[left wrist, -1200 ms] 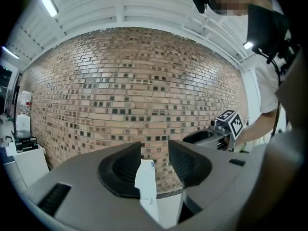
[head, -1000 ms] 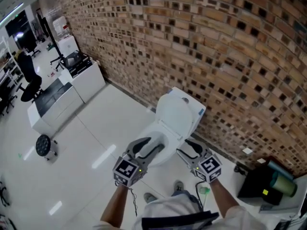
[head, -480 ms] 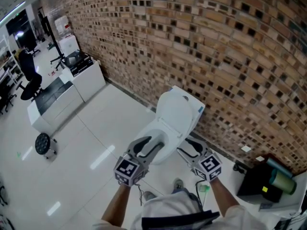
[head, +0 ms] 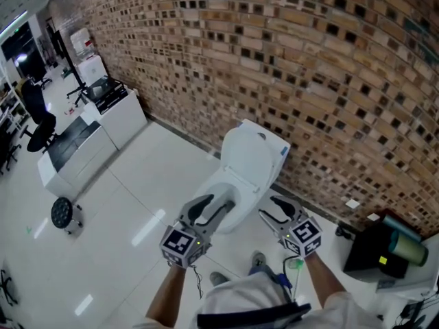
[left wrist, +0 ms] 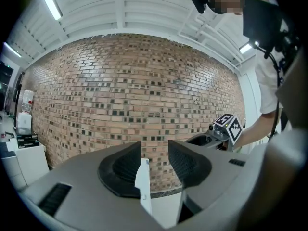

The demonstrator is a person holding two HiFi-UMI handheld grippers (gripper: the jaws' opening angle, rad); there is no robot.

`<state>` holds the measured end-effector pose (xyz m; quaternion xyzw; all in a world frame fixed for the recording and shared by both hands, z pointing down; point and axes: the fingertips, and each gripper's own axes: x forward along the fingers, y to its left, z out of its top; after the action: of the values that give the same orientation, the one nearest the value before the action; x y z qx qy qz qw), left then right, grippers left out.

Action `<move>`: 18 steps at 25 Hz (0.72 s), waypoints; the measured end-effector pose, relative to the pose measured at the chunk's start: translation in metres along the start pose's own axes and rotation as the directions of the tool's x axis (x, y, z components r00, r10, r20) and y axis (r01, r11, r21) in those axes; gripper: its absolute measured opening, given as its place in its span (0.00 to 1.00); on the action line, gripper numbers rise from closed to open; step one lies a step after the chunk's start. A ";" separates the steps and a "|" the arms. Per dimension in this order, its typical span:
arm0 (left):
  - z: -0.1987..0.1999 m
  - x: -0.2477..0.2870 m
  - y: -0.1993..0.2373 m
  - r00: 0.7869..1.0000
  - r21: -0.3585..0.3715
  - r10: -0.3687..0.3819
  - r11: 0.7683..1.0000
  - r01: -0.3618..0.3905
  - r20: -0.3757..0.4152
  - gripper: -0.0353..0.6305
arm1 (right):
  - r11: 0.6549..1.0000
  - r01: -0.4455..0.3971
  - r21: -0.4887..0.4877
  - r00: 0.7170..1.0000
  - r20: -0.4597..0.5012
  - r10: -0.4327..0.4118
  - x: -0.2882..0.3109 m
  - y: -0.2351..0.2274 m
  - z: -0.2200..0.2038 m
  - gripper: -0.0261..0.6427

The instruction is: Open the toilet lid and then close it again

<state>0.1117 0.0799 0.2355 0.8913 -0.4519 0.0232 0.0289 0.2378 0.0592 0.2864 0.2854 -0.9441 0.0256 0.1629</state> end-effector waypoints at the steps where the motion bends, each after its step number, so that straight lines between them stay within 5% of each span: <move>1: -0.001 0.001 0.000 1.000 -0.003 -0.006 1.000 0.006 -0.002 0.31 | 1.000 0.009 0.009 1.000 -0.001 -0.009 0.000 -0.003 -0.004 0.39; 11: -0.057 0.038 0.015 0.991 -0.006 -0.121 0.993 0.121 -0.065 0.31 | 0.958 0.165 0.233 0.983 0.044 -0.180 -0.005 -0.072 -0.097 0.39; 18: -0.078 0.104 0.022 0.983 -0.027 -0.178 0.984 0.177 -0.046 0.31 | 0.928 0.190 0.320 0.978 0.017 -0.206 0.019 -0.136 -0.144 0.39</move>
<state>0.1545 -0.0109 0.3209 0.9269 -0.3699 0.0370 0.0519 0.3396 -0.0437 0.4223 0.4023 -0.8978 0.1532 0.0930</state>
